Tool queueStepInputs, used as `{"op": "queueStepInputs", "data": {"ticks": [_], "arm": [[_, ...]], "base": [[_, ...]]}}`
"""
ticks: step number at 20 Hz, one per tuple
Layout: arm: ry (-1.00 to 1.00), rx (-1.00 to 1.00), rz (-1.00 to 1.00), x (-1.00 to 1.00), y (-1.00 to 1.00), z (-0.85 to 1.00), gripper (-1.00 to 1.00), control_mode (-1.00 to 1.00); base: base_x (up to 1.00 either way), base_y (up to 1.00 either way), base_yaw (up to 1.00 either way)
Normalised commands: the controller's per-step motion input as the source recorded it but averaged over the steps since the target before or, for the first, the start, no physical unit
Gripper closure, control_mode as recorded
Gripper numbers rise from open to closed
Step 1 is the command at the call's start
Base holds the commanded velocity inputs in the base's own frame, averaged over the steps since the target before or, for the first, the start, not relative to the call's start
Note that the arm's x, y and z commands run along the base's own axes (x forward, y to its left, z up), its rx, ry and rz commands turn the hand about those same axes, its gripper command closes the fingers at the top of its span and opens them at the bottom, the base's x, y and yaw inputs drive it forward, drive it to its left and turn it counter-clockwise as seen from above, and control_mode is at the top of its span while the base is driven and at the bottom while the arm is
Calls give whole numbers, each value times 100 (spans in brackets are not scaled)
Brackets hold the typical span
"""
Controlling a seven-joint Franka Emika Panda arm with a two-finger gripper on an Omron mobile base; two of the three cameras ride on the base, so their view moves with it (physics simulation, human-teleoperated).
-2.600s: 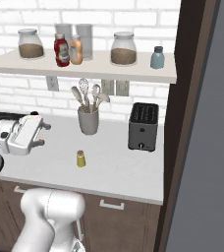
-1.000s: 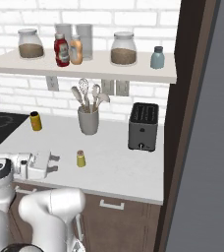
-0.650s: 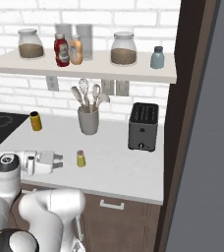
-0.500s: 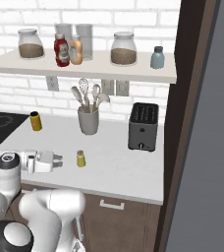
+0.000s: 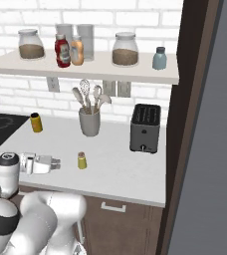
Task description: Put the shaker and condiment bottle from the counter next to their counterparts in the cabinet.
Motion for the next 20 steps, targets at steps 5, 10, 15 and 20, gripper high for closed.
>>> {"op": "queueStepInputs", "data": {"ticks": [5,10,15,20], "arm": [[0,0,1,19,2,-18,-100,-100],[5,2,0,16,0,0,-100,-100],[7,10,0,7,0,1,-100,-100],[0,6,3,4,0,-1,-100,-100]], "base": [[0,0,0],[0,0,0],[0,0,0],[0,0,0]]}}
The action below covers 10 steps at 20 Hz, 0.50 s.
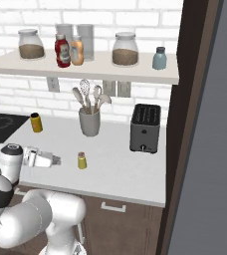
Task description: Put the shaker and condiment bottle from the counter next to their counterparts in the cabinet.
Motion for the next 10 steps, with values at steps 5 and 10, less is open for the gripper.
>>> {"op": "queueStepInputs", "data": {"ticks": [5,10], "arm": [[-2,2,8,0,-2,-6,-100,-100],[-14,3,17,0,-9,-7,-100,-100]], "base": [[0,0,0],[0,0,0]]}}
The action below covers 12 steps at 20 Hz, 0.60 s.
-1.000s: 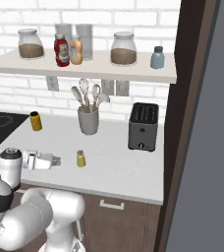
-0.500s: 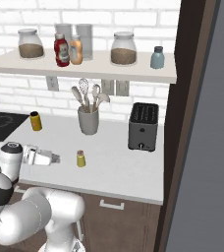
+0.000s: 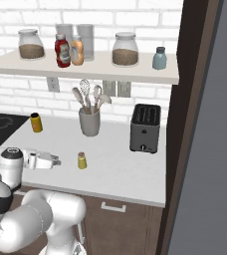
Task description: Put the shaker and condiment bottle from the counter next to their counterparts in the cabinet.
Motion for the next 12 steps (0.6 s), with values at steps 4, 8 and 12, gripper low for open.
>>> {"op": "queueStepInputs", "data": {"ticks": [4,8,12], "arm": [[-4,8,5,0,0,0,-100,-100],[0,11,1,1,0,0,-100,-100],[0,7,2,2,0,0,-100,-100]], "base": [[0,0,0],[0,0,0],[0,0,0]]}}
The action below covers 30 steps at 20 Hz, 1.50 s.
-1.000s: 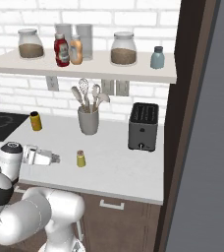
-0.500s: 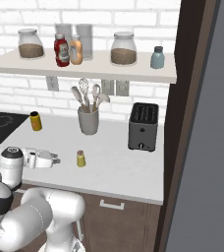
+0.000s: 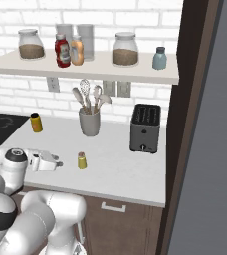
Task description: Put the shaker and condiment bottle from the counter next to their counterparts in the cabinet.
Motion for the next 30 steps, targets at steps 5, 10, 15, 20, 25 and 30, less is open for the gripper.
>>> {"op": "queueStepInputs", "data": {"ticks": [5,10,15,20,25,30], "arm": [[0,4,1,6,0,0,-100,-100],[0,3,2,13,-6,0,-100,-100],[0,2,2,10,-9,-1,-100,-100],[-1,0,2,9,-8,-6,-100,-100],[-1,1,2,11,-8,-12,-100,-100],[0,2,3,5,-8,-5,-100,-100]], "base": [[0,0,0],[0,0,0],[0,0,0],[0,0,0],[0,0,0],[0,0,0]]}}
